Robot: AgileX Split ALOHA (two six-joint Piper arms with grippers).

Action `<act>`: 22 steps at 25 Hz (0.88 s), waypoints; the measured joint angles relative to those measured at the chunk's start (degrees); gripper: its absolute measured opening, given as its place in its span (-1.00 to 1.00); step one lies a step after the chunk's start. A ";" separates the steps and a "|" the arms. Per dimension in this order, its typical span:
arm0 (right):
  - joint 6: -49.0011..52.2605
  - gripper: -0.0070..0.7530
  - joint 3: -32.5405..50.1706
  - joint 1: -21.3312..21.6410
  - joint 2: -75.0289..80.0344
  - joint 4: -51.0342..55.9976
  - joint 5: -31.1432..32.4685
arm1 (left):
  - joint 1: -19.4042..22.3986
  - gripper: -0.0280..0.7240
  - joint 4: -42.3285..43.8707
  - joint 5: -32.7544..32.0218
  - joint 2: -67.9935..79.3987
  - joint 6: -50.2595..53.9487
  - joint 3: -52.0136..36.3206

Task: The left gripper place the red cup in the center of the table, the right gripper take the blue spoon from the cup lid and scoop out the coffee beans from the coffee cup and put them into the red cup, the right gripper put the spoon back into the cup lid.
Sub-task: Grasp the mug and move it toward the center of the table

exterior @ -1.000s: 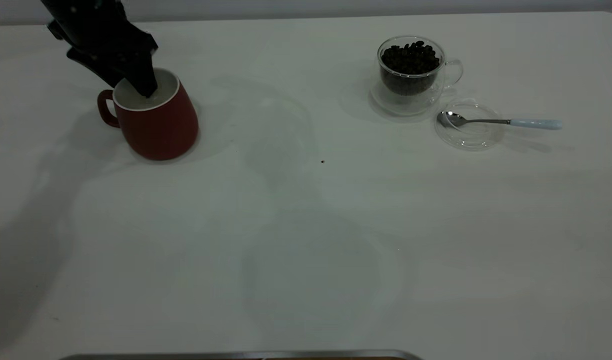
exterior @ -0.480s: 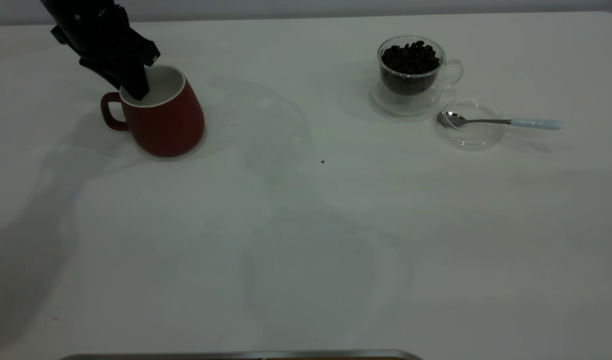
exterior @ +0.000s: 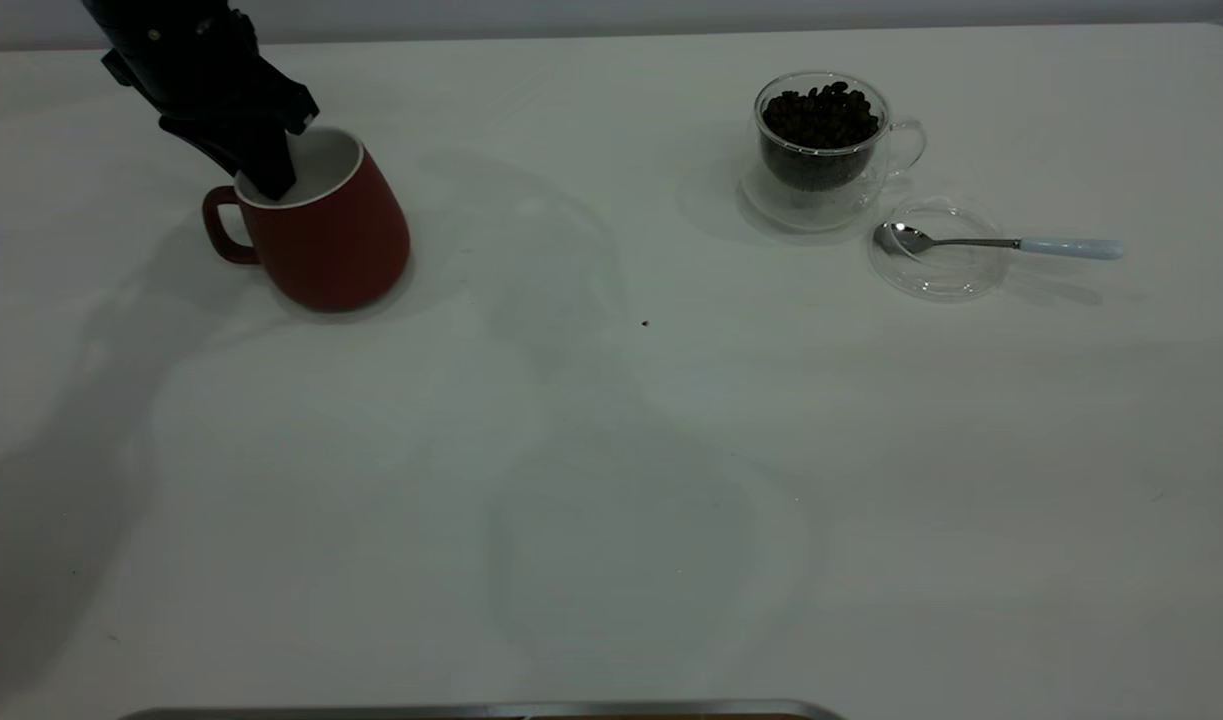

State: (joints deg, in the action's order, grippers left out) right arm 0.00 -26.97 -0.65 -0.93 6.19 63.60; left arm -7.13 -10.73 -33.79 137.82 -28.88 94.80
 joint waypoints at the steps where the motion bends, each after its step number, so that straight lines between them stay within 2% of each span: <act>1: 0.00 0.22 0.00 0.00 0.00 0.00 0.00 | -0.20 -0.62 0.00 0.05 0.00 0.00 0.00; 8: 0.00 0.22 0.00 0.00 0.00 0.00 0.00 | -1.79 -0.62 -0.10 0.00 0.05 0.00 0.16; 11: 0.00 0.22 0.00 0.00 0.00 0.00 0.00 | -3.36 -0.62 -0.03 -3.04 0.50 0.12 2.33; 15: 0.00 0.22 0.00 0.00 0.00 0.00 0.00 | -7.33 -0.62 1.55 -7.29 0.61 2.98 8.11; 22: 0.00 0.22 0.00 0.00 0.00 0.00 0.00 | -15.92 -0.64 14.96 -12.04 4.45 14.18 16.91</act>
State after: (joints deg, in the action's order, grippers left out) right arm 0.00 -26.97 -0.65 -0.93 6.19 63.60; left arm -23.05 4.22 -45.83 142.27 -14.70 111.70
